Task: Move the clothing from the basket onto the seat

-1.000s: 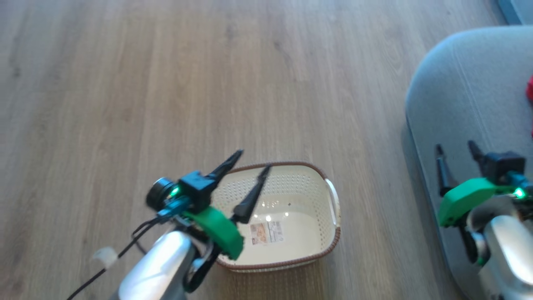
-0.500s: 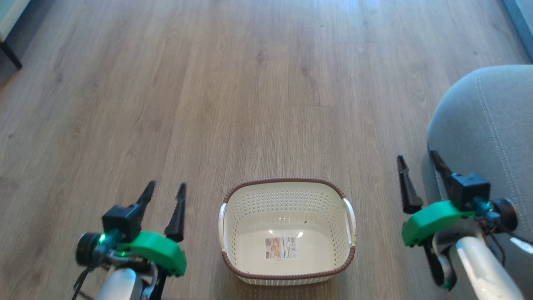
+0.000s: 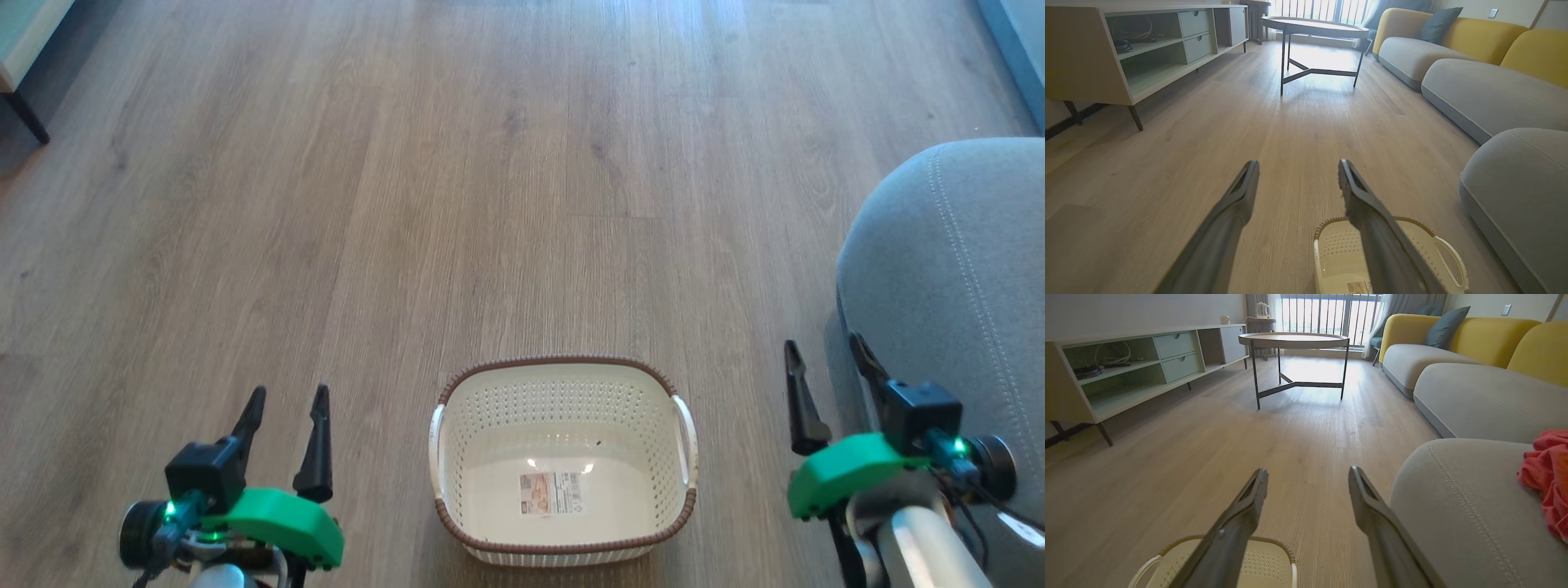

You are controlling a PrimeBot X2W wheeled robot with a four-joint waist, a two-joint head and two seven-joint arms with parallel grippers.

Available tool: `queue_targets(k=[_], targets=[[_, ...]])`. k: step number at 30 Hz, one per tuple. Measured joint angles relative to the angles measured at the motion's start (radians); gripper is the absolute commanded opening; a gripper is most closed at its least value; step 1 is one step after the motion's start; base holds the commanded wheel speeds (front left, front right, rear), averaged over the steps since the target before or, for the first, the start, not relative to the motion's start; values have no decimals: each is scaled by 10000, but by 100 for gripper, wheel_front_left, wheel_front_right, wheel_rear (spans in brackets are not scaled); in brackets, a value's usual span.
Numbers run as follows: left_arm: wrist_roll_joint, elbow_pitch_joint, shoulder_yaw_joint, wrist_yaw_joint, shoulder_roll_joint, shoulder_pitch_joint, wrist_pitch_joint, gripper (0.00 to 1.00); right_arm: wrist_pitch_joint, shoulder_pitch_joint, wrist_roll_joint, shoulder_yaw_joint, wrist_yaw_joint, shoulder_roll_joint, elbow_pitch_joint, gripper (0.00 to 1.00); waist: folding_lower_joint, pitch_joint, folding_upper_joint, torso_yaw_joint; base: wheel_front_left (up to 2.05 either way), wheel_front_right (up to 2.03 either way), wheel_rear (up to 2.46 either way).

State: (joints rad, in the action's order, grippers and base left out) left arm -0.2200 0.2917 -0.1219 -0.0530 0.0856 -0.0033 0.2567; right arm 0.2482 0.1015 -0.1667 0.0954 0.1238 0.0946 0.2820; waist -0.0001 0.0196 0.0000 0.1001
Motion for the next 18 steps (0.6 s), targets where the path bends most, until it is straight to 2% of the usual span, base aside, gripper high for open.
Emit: queue_targets(k=[7, 18], targets=[[297, -173, 368, -228, -148, 105, 0, 100, 0, -611, 150, -612, 0, -245, -19, 100, 0, 33, 0, -118, 0, 0, 0], [525, -88, 403, -523, -293, 258, 0, 100, 0, -888, 180, -821, 0, -374, -27, 100, 0, 70, 0, -500, 0, 0, 0]])
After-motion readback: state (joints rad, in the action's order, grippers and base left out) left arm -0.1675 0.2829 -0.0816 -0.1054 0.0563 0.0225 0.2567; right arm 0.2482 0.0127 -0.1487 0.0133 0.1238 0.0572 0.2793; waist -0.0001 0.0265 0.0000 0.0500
